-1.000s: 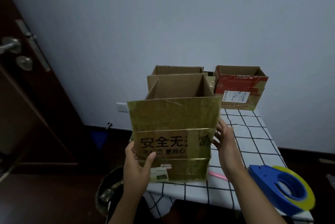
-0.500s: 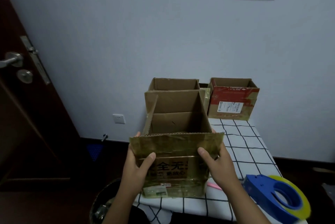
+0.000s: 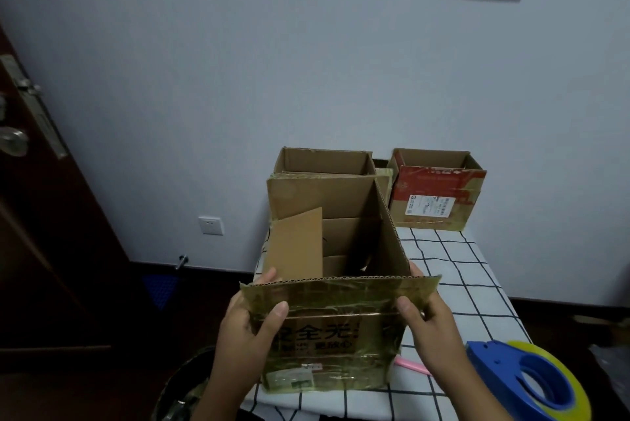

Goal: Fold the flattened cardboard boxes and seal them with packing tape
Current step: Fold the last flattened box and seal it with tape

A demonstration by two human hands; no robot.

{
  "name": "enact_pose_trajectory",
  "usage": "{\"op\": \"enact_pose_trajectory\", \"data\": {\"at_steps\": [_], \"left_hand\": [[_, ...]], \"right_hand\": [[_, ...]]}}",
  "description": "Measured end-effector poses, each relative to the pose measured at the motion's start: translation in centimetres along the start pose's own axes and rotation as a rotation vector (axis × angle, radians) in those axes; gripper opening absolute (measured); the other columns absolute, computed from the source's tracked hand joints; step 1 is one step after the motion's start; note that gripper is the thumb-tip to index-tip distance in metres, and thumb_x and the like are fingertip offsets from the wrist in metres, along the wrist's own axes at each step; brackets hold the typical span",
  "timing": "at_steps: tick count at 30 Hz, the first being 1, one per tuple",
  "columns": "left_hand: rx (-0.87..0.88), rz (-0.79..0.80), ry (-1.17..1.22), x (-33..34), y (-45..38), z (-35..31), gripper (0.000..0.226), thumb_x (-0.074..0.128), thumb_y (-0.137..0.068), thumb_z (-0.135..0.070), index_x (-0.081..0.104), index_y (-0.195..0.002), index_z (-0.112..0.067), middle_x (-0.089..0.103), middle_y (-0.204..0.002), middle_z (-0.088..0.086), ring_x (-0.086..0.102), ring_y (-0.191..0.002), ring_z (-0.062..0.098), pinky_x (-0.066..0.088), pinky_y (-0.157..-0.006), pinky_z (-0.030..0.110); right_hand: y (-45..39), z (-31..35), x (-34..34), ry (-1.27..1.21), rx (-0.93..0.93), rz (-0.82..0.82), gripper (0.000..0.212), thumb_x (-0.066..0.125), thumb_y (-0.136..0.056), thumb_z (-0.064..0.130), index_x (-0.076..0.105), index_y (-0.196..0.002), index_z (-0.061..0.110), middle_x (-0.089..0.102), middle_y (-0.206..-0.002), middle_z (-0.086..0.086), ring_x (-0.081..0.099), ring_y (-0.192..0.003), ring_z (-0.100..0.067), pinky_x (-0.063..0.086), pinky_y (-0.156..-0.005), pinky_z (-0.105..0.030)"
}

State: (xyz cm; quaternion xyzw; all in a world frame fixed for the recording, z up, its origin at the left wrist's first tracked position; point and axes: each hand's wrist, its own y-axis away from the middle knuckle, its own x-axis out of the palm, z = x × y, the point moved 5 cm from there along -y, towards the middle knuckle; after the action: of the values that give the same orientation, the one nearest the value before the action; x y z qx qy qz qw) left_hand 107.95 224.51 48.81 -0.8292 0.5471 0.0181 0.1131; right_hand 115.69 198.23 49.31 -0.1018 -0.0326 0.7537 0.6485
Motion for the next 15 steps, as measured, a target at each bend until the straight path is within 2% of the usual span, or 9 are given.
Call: {"op": "enact_pose_trajectory", "data": {"at_steps": [3, 6, 7, 9, 12, 15], "left_hand": [[0.000, -0.018, -0.080, -0.29, -0.58, 0.12, 0.044, 0.057, -0.069, -0.069, 0.056, -0.113, -0.068, 0.055, -0.129, -0.016, 0.058, -0.114, 0.006, 0.051, -0.098, 0.045], [-0.024, -0.035, -0.115, -0.32, -0.73, -0.05, 0.037, 0.054, -0.067, -0.069, 0.061, -0.102, -0.061, 0.053, -0.121, -0.019, 0.058, -0.108, 0.003, 0.052, -0.095, 0.045], [-0.029, -0.043, -0.132, -0.41, -0.76, -0.12, 0.036, 0.052, -0.066, -0.070, 0.062, -0.098, -0.055, 0.053, -0.118, -0.018, 0.057, -0.105, 0.003, 0.052, -0.095, 0.046], [-0.030, -0.053, -0.158, -0.52, -0.83, -0.17, 0.038, 0.049, -0.066, -0.071, 0.061, -0.095, -0.049, 0.052, -0.115, -0.017, 0.057, -0.105, 0.004, 0.051, -0.095, 0.046], [-0.047, -0.074, -0.111, -0.43, -0.75, 0.22, 0.038, 0.048, -0.068, -0.070, 0.061, -0.095, -0.046, 0.053, -0.116, -0.012, 0.057, -0.109, 0.010, 0.049, -0.096, 0.049], [-0.057, -0.114, -0.068, -0.16, -0.49, 0.09, 0.037, 0.046, -0.067, -0.069, 0.060, -0.093, -0.045, 0.055, -0.115, -0.008, 0.057, -0.109, 0.015, 0.049, -0.096, 0.050]], "right_hand": [[-0.20, 0.06, -0.06, -0.017, 0.000, 0.003, 0.086, 0.057, -0.068, 0.065, 0.049, -0.142, 0.024, 0.059, -0.133, 0.019, 0.054, -0.120, 0.005, 0.045, -0.084, -0.004], [-0.06, 0.09, 0.14, -0.013, -0.018, 0.020, 0.076, 0.058, -0.066, 0.082, 0.051, -0.133, 0.047, 0.052, -0.141, 0.018, 0.048, -0.127, 0.007, 0.042, -0.098, -0.013], [-0.01, 0.03, 0.15, -0.005, -0.009, 0.017, 0.073, 0.056, -0.064, 0.087, 0.053, -0.129, 0.056, 0.053, -0.141, 0.018, 0.048, -0.127, 0.006, 0.042, -0.100, -0.015], [0.01, 0.04, 0.16, 0.013, 0.004, 0.010, 0.061, 0.055, -0.065, 0.087, 0.054, -0.121, 0.066, 0.055, -0.139, 0.016, 0.050, -0.124, 0.007, 0.042, -0.094, -0.009], [0.00, 0.25, 0.31, 0.035, 0.006, 0.026, 0.054, 0.052, -0.072, 0.081, 0.053, -0.123, 0.065, 0.055, -0.140, 0.014, 0.050, -0.124, 0.006, 0.042, -0.092, -0.009], [-0.11, 0.19, 0.21, 0.055, 0.022, 0.050, 0.062, 0.048, -0.074, 0.070, 0.051, -0.131, 0.046, 0.058, -0.134, 0.011, 0.054, -0.113, 0.012, 0.046, -0.082, -0.004]]}}
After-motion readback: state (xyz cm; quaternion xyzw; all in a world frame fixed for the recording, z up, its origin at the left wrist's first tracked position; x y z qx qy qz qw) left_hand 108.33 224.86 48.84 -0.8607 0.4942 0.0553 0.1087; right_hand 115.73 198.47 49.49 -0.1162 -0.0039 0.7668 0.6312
